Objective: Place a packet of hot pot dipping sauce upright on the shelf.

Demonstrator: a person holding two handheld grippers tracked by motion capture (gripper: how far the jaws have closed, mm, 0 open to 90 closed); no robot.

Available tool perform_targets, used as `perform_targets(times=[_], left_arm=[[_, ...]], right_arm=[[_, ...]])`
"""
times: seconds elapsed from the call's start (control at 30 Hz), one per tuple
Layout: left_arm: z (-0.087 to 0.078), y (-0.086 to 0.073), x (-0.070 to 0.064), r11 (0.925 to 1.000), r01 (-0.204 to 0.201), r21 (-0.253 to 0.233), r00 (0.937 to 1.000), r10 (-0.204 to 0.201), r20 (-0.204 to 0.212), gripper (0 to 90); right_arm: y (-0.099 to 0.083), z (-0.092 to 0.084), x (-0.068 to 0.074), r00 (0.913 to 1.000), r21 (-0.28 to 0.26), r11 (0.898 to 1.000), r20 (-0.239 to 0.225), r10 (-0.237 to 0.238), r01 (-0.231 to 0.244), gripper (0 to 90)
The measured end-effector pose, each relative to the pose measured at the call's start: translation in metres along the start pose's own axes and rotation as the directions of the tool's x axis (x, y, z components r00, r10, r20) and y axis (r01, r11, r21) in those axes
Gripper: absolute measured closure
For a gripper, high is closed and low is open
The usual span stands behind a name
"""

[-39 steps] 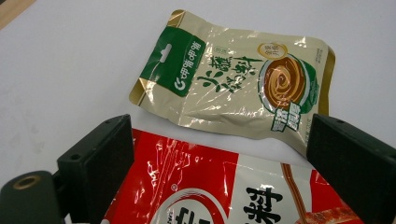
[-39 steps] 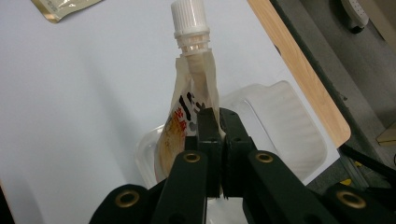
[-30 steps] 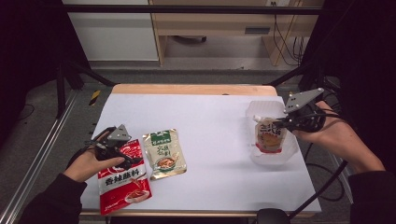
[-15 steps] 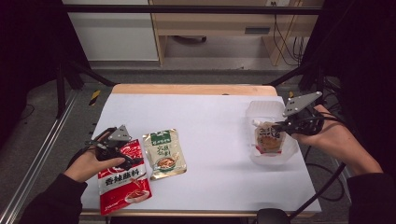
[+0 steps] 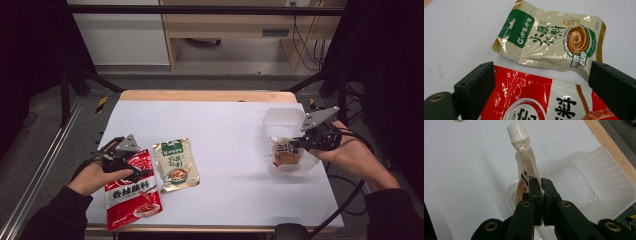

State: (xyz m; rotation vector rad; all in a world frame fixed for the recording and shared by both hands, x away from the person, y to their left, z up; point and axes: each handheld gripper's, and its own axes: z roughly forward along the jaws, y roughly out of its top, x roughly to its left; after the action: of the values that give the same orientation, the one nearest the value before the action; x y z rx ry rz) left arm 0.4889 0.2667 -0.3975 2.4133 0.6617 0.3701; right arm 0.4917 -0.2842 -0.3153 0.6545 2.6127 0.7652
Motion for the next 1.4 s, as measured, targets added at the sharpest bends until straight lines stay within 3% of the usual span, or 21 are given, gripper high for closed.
perform_targets(times=[0.33,0.5,0.6,0.77,0.97,1.07,1.17,1.3,1.4], left_arm=[[0.000,-0.001,0.000,1.0000,0.002,0.002,1.0000,-0.002,0.001,7.1],[0.000,-0.002,0.000,1.0000,0.000,0.005,1.0000,0.000,-0.007,7.2],[-0.001,-0.003,-0.001,1.0000,0.003,0.002,0.9999,-0.003,-0.011,7.2],[-0.003,-0.003,0.001,1.0000,0.005,0.001,0.9999,-0.005,-0.016,7.3],[-0.007,-0.001,0.002,0.9999,0.003,-0.014,0.9997,-0.003,-0.025,7.3],[-0.010,-0.002,0.003,0.9997,0.005,-0.023,0.9997,-0.005,-0.022,7.3],[-0.015,-0.002,0.008,0.9996,0.012,-0.024,0.9989,-0.013,-0.044,7.3],[-0.018,0.000,0.011,0.9986,0.031,-0.041,0.9975,-0.034,-0.062,7.3],[-0.019,0.002,0.012,0.9986,0.027,-0.046,0.9974,-0.030,-0.065,6.8]], right_arm=[[-0.015,0.006,0.000,0.9997,0.020,0.999,-0.005,0.026,-0.026,86.9],[-0.024,0.005,0.000,0.9983,0.008,0.998,0.014,0.056,-0.056,84.2],[-0.028,0.004,0.000,0.9968,-0.007,0.997,0.018,0.078,-0.078,76.8],[-0.029,0.004,0.003,0.9940,-0.025,0.995,0.042,0.101,-0.100,51.2],[-0.017,0.004,0.012,0.9874,-0.059,0.994,0.127,0.095,-0.088,18.6],[-0.009,0.000,0.017,0.9850,-0.078,0.993,0.142,0.098,-0.088,14.4],[0.011,-0.008,0.031,0.9795,-0.127,0.991,0.192,0.062,-0.038,10.8],[0.029,-0.012,0.046,0.9745,-0.172,0.985,0.220,0.043,-0.005,8.9],[0.043,-0.009,0.059,0.9759,-0.203,0.979,0.216,0.028,0.017,6.4]])
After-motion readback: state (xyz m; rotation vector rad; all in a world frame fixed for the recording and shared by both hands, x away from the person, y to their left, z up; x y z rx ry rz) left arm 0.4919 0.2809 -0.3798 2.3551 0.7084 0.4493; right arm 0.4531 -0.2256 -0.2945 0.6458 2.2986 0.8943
